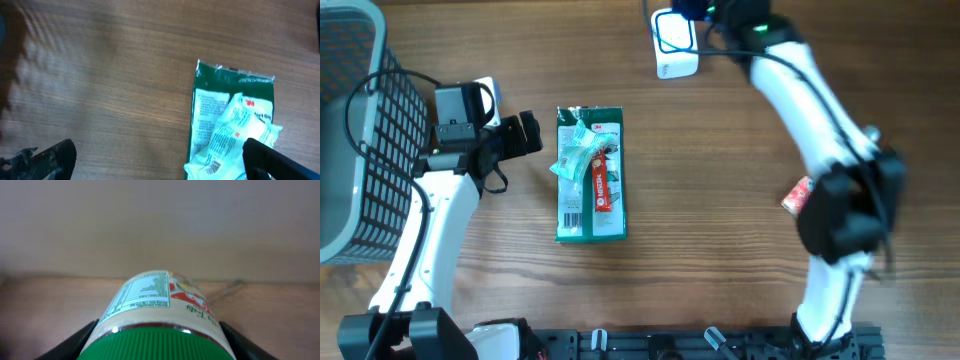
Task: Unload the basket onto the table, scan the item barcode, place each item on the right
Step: 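Lower the jar onto the table's right side and open the right gripper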
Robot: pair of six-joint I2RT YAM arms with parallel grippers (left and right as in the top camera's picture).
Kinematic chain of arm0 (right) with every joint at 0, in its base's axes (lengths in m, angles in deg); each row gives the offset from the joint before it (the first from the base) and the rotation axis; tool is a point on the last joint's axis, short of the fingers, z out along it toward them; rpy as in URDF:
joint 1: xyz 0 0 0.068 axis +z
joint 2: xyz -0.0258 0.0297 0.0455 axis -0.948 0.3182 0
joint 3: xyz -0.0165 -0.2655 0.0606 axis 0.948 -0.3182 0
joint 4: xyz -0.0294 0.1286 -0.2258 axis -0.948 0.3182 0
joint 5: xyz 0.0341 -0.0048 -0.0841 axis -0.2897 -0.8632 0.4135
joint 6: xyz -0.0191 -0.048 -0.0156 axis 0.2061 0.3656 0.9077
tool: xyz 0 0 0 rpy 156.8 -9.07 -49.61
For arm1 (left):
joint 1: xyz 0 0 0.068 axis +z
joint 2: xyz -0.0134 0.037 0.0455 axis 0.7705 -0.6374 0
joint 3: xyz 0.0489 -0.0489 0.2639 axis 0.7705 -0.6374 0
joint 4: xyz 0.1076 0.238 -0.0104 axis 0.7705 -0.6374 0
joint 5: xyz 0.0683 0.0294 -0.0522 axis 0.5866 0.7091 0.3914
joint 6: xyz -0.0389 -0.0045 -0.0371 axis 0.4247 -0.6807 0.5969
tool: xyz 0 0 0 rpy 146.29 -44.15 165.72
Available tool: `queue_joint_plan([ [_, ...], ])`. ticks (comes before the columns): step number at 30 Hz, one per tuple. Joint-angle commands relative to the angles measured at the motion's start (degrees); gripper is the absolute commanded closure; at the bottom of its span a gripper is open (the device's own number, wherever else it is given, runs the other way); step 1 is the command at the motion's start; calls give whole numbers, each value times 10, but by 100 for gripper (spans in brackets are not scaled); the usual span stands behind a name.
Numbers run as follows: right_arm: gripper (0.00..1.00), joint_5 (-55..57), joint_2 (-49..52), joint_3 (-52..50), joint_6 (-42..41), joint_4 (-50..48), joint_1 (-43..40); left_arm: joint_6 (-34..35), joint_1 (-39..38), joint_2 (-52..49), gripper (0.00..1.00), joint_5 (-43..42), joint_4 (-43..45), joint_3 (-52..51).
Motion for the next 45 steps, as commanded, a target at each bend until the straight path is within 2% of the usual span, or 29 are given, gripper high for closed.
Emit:
queue_joint_plan([
  [1,95,12,-121,10,16,176,-30,-13,-2,8,0,-2,1,8],
  [4,96,52,-130,10,30,384,-56,-13,-2,8,0,-2,1,8],
  [7,96,64,-112,-37,31,490,-68,-13,-2,8,0,-2,1,8],
  [9,96,63,-105,-101,31,475,-68,-13,-2,8,0,-2,1,8],
  [13,94,65,-103,-248,29,379,-70,-13,-2,8,0,-2,1,8],
  [14,87,65,-103,-271,29,361,-70,-13,-2,8,0,-2,1,8],
  [20,77,85,-103,-338,29,321,-70,-13,-2,8,0,-2,1,8],
  [21,71,101,-103,-344,29,314,-70,-13,-2,8,0,-2,1,8],
  [22,62,111,-102,-346,29,311,-70,-13,-2,8,0,-2,1,8],
  [23,47,115,-102,-346,30,309,-70,-13,-2,8,0,-2,1,8],
  [24,23,115,-102,-346,29,309,-70,-13,-2,8,0,-2,1,8],
  [25,4,114,-102,-346,29,309,-70,-13,-2,8,0,-2,1,8],
  [26,0,114,-102,-346,29,310,-70,-13,-2,8,0,-2,1,8],
  [28,0,112,-102,-346,30,310,-70,-13,-2,8,0,-2,1,8],
  [31,0,113,-105,-336,30,308,-70,-13,-2,8,0,-2,1,8],
  [36,0,96,-129,-183,31,374,-68,-13,-2,8,0,-2,1,8],
  [38,5,53,-131,-142,32,402,-65,-13,-2,8,0,-2,1,8],
  [39,20,23,-131,-138,43,405,-62,-13,-2,8,0,-2,1,8],
  [40,41,-5,-130,-140,55,405,-57,-13,-2,8,0,-2,1,8],
  [41,75,-15,-126,-151,56,399,-48,-13,-2,8,0,-2,1,8],
  [42,86,-14,-125,-167,55,385,-39,-13,-2,8,0,-2,1,8],
  [43,90,-12,-123,-186,54,365,-30,-13,-2,8,0,-2,1,8],
  [45,90,-6,-119,-223,36,325,-18,-13,-2,8,0,-2,1,8],
])
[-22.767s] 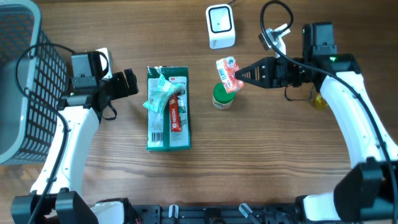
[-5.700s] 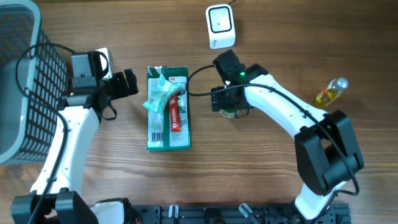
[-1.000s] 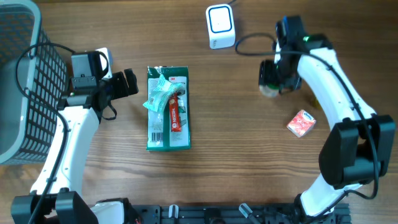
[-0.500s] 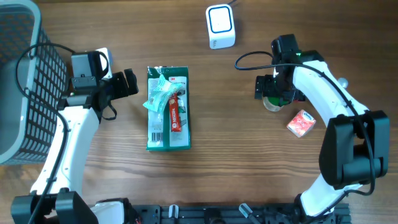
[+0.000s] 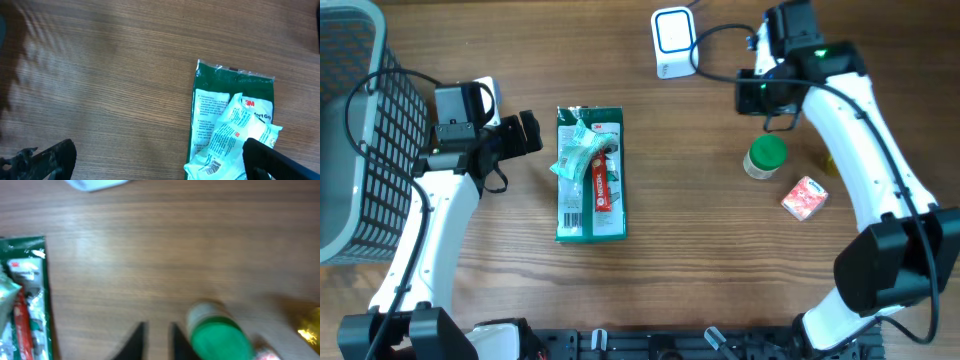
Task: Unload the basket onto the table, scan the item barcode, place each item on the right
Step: 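Lower the jar onto the table's right side and open the right gripper, then reach the right gripper to the pale green wipes pouch on the glove packet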
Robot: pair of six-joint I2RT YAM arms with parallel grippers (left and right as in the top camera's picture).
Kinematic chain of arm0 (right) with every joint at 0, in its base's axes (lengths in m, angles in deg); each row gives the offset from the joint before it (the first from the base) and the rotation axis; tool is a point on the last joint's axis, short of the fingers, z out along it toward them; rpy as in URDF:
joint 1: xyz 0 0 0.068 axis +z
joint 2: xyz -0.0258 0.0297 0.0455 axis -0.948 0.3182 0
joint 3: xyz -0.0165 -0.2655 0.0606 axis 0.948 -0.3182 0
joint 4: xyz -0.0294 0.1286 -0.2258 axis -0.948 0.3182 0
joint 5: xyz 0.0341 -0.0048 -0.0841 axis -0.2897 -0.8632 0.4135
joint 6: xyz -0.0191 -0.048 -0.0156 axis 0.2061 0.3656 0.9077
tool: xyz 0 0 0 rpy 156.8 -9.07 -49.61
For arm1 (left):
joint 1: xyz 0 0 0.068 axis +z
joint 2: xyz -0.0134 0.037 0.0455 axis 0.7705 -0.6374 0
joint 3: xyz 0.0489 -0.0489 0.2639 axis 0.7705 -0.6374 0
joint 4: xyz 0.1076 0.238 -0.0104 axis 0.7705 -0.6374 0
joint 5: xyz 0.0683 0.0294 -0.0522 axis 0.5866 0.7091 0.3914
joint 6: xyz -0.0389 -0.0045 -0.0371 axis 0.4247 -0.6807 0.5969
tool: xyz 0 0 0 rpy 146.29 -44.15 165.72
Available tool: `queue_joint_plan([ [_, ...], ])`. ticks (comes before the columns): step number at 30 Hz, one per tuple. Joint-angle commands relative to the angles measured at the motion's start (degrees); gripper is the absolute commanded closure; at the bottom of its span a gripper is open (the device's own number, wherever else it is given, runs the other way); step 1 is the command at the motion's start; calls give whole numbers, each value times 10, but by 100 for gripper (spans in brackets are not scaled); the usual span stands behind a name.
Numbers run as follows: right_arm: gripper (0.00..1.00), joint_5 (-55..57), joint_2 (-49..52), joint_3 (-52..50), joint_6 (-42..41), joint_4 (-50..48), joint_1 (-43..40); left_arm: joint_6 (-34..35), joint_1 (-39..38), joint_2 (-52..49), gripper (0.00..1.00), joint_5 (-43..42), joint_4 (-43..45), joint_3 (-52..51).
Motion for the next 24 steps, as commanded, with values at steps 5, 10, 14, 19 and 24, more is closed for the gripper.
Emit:
queue_joint_plan([
  [5,96,-17,30,-163,-49,-154,36,-13,-2,9,0,-3,1,8],
  [10,96,138,32,-184,-106,-158,36,-13,-2,8,0,-3,1,8],
  [14,96,220,32,-184,-121,-130,35,-13,-2,8,0,-3,1,8],
  [19,95,247,32,-184,-121,-115,33,-13,-2,8,0,-3,1,8],
  [24,95,310,32,-184,-140,-76,18,-13,-2,8,0,-3,1,8],
])
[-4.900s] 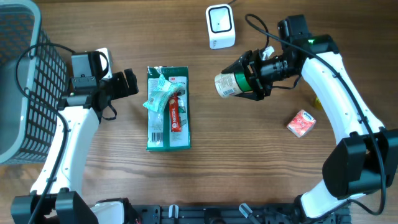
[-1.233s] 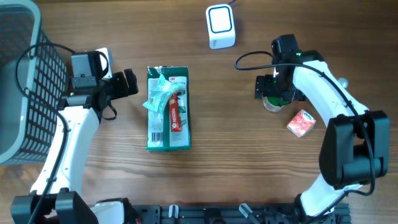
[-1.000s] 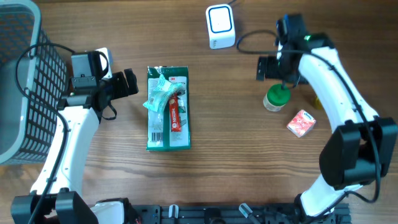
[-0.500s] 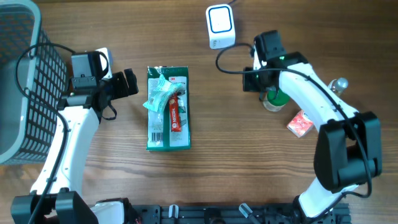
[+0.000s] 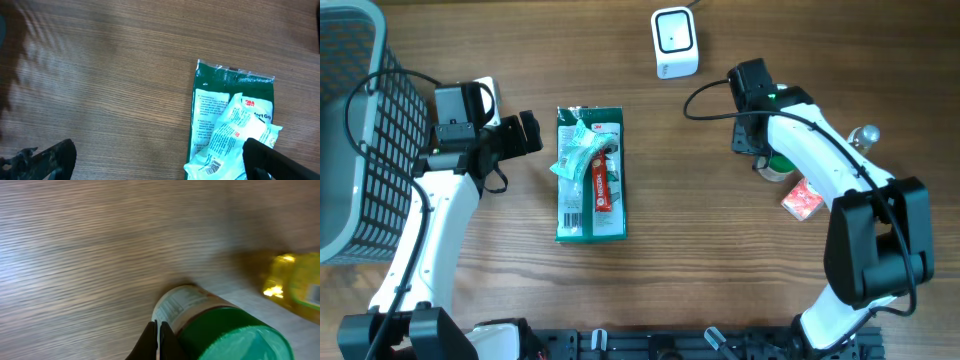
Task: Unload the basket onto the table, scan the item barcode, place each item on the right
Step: 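Reach the right gripper to the pale green wipes pouch on the glove packet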
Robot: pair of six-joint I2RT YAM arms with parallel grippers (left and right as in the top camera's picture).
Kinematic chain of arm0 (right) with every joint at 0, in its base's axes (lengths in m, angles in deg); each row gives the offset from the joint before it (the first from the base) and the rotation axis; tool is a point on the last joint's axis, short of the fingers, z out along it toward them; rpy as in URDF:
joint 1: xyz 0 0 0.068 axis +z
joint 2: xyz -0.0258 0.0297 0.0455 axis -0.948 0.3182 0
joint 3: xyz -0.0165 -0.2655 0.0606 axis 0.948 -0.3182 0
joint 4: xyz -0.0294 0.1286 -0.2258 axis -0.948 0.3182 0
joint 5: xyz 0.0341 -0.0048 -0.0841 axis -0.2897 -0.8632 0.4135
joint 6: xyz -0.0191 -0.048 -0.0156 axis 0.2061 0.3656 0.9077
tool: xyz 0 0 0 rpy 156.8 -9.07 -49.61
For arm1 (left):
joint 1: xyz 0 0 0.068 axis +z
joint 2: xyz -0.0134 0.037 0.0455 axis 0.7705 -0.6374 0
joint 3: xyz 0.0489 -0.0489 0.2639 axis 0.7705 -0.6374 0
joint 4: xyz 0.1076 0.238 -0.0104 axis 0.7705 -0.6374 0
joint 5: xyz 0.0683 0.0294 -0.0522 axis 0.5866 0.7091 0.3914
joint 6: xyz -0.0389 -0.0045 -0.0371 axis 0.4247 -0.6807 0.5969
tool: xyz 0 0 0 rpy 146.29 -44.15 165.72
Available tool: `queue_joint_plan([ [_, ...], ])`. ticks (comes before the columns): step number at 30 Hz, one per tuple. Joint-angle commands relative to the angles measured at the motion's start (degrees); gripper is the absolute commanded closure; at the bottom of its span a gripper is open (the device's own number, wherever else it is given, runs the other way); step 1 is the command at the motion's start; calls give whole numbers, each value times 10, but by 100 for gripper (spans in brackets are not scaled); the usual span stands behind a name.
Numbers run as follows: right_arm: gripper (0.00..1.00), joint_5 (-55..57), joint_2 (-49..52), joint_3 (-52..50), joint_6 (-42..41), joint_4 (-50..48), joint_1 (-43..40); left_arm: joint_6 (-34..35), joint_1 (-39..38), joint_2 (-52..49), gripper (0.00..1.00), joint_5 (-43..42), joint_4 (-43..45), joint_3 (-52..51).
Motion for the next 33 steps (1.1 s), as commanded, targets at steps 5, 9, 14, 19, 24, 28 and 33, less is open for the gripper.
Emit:
queue_joint_plan([
  [5,95,33,5,9,-9,31,-22,-13,-2,8,0,-2,1,8],
  [9,78,-165,0,101,69,64,-19,-13,-2,9,0,-2,2,8],
  [14,55,-440,-1,217,73,48,22,-13,-2,8,0,-2,1,8],
  [19,37,-443,21,187,-32,-70,115,-13,-2,8,0,-2,1,8],
  [24,39,-375,95,178,-91,-139,206,-13,-2,8,0,-2,1,8],
  [28,46,-369,168,178,-140,-191,247,-13,-2,8,0,-2,2,8],
  [33,58,-366,193,178,-163,-210,249,-13,-2,8,0,-2,1,8],
])
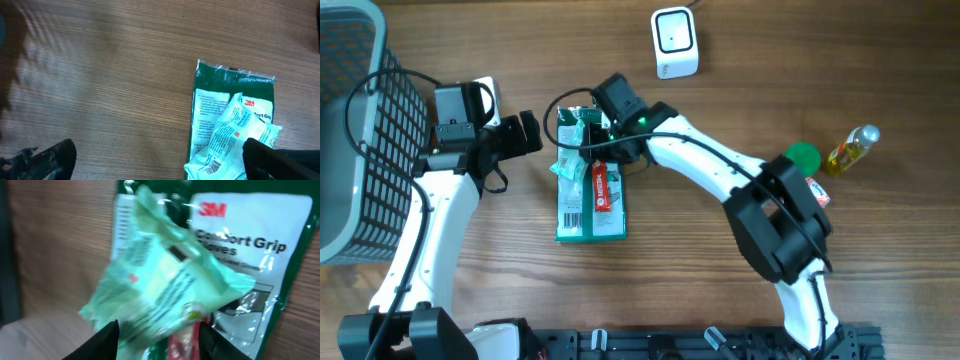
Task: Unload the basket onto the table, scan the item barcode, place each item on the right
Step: 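Reach the right gripper to the pale green wipes pouch on the glove packet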
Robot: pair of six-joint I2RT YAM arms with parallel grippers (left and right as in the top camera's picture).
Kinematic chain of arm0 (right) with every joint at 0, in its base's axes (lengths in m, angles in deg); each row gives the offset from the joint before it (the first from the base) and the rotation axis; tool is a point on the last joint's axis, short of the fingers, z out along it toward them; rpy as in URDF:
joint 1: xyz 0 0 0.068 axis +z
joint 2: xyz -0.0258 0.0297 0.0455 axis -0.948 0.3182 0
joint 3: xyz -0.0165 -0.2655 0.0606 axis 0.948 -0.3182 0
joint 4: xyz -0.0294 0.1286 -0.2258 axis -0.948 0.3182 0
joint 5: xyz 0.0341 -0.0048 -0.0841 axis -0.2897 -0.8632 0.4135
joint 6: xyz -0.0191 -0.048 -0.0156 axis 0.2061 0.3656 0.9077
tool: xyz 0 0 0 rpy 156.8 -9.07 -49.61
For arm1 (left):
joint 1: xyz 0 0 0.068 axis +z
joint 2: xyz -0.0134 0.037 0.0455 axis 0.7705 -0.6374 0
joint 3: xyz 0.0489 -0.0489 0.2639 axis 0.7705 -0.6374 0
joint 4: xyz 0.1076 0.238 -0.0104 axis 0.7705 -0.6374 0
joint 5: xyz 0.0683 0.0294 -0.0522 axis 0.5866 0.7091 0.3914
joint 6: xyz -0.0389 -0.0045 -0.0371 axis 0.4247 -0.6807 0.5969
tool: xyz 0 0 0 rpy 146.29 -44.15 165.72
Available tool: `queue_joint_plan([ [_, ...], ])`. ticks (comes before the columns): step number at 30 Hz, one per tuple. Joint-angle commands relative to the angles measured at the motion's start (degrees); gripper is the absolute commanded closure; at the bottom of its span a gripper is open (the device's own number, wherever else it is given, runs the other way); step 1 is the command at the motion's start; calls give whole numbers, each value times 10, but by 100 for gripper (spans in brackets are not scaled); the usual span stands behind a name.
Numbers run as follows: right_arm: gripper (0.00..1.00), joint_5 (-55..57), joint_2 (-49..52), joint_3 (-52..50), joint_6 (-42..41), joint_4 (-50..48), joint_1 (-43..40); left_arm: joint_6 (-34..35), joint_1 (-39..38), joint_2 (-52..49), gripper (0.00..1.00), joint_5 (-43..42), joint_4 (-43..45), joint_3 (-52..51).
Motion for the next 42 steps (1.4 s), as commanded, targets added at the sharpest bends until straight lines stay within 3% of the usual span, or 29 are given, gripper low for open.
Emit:
queue_joint_plan([
  [1,60,14,7,-2,-26,-13,-4,-13,-2,8,0,-3,1,8],
  [5,96,14,6,-2,-24,-14,-3,-13,-2,8,0,-3,1,8],
  [13,96,-30,-8,-2,5,-15,-10,-13,-2,8,0,-3,1,8],
  [18,96,-31,-88,-2,20,-4,-32,-13,-2,8,0,-3,1,8],
  [23,96,-29,-181,-2,22,91,-96,-13,-2,8,0,-3,1,8],
  [29,96,2,-185,-18,70,219,-144,-13,-2,8,0,-3,1,8],
  [32,96,4,-183,-56,70,205,-142,-13,-2,8,0,-3,1,8],
  [42,96,-5,-183,-256,4,23,-134,-13,-2,8,0,-3,1,8],
])
